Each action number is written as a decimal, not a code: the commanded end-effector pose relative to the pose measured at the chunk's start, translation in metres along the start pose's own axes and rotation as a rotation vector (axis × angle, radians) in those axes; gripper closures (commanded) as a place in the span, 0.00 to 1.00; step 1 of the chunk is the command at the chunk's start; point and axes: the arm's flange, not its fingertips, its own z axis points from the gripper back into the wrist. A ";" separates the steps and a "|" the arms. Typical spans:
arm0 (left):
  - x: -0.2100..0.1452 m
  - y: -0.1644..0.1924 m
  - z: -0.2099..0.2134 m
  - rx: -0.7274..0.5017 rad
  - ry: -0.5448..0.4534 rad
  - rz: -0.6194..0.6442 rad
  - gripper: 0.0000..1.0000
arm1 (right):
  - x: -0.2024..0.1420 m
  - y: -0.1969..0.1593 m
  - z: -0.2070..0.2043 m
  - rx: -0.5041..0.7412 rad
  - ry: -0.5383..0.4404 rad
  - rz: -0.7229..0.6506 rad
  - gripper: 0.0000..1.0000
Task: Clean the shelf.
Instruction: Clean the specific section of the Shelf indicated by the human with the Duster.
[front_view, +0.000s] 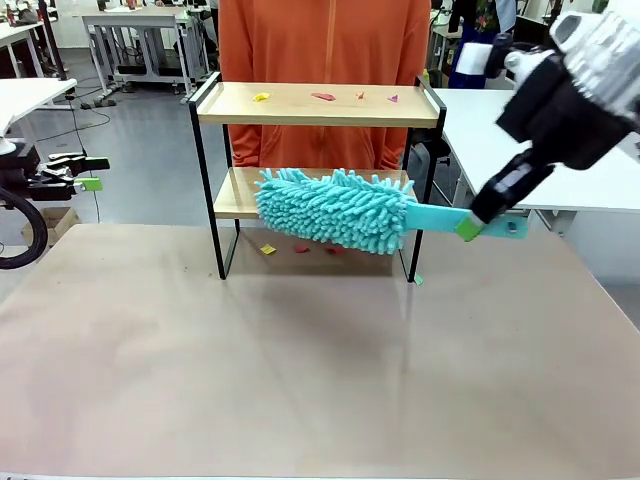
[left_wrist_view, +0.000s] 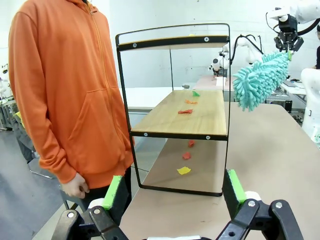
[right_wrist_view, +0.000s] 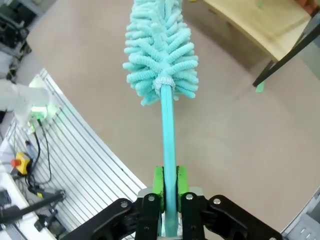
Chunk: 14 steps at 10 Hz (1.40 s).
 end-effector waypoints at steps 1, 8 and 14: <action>0.003 -0.002 -0.001 0.008 0.000 -0.011 0.00 | 0.025 0.037 -0.012 -0.088 -0.024 -0.143 0.87; 0.003 -0.002 -0.001 0.008 0.000 -0.011 0.00 | 0.104 0.112 -0.070 -0.095 -0.193 -0.437 0.87; 0.003 -0.002 -0.001 0.008 0.000 -0.011 0.00 | 0.122 0.122 -0.091 -0.085 -0.218 -0.453 0.87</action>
